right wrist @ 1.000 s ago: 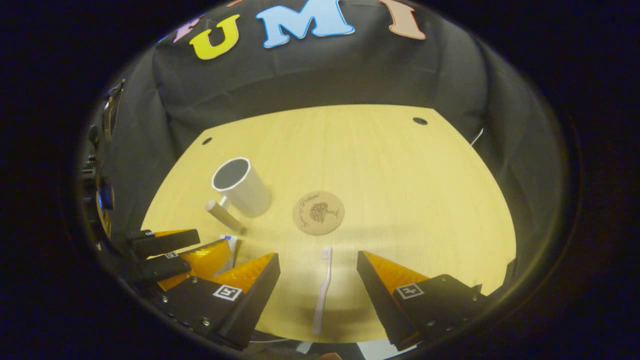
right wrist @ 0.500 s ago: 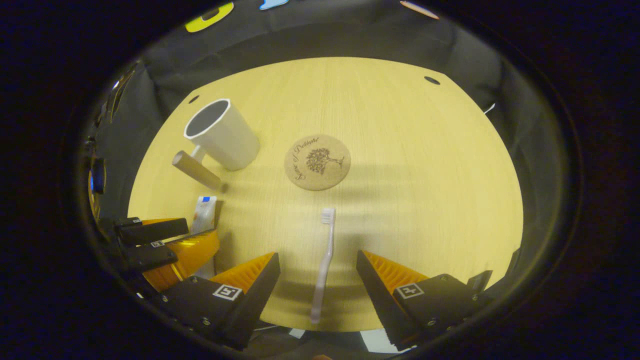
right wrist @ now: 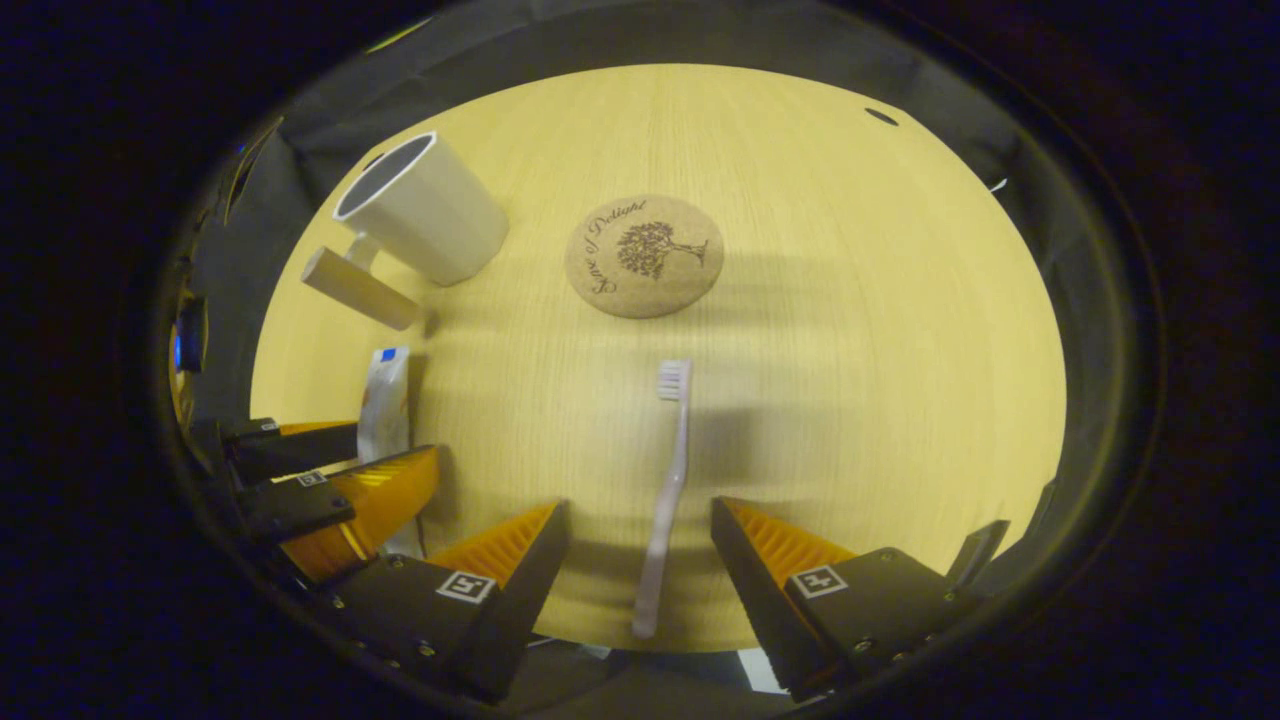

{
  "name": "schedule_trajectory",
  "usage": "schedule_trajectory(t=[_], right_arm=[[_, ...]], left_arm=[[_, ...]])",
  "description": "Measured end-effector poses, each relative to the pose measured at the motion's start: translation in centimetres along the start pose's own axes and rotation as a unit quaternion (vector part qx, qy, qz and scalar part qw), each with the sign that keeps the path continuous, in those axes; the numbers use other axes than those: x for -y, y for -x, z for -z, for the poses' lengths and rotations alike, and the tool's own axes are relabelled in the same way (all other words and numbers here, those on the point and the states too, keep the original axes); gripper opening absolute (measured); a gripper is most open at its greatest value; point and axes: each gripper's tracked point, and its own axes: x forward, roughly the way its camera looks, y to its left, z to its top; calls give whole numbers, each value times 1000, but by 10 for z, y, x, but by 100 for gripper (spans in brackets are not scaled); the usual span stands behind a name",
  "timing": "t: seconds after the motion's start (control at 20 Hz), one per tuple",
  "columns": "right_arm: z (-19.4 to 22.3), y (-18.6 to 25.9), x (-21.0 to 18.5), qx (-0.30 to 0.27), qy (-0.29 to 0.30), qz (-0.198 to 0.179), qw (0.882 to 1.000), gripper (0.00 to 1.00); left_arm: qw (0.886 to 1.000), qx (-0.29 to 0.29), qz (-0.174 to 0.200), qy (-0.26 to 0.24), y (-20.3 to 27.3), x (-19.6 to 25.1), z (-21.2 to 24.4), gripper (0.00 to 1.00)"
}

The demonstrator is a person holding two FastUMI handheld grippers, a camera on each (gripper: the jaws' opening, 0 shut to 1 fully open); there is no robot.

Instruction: Put the toothbrush and toothpaste on the desktop into the cup, then pick up the cup and place it on the coaster on the desktop.

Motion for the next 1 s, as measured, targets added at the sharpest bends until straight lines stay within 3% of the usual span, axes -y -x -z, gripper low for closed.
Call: schedule_trajectory(t=[0.05,0.15,0.25,0.3,0.35,0.4,0.45,0.5,0.55,0.6,0.7,0.75,0.85,0.9,1.0], right_arm=[[1,-1,0,-2,-1,1,1000,89],[2,-2,5,-3,-1,12,1000,85],[5,-1,8,-10,6,19,1000,66],[10,5,13,-23,11,36,999,65],[13,2,14,-29,14,35,999,48],[14,-1,15,-32,19,35,999,42],[14,2,16,-30,22,39,999,43],[13,3,16,-31,9,41,999,43],[13,2,15,-29,10,35,999,23],[15,2,17,-32,12,35,999,24],[15,-4,18,-29,8,29,999,21],[15,2,18,-26,9,24,999,13],[13,5,15,-13,0,17,1000,13],[14,7,15,-11,5,12,1000,6],[14,4,14,4,17,7,1000,7]], left_arm=[[1000,0,-2,-4,-1,-1,-1,98],[1000,-2,-13,-7,-2,-5,-1,84],[1000,-2,-19,-5,0,-10,-1,74],[1000,-2,-22,-2,0,-12,-2,68],[1000,-2,-22,0,0,-12,-1,64],[1000,-3,-21,-3,2,-12,-1,59],[1000,-2,-26,-8,0,-15,0,59],[1000,-1,-28,-5,0,-13,-2,53],[1000,-2,-30,-10,-2,-11,-1,44],[999,-1,-32,-16,-1,-11,-1,36],[999,5,-33,-18,0,-10,1,36],[999,5,-34,-20,0,-10,0,30],[999,7,-29,-23,0,-9,-1,30],[999,8,-28,-22,0,-9,0,30],[999,15,-23,-19,0,-9,-1,30]])
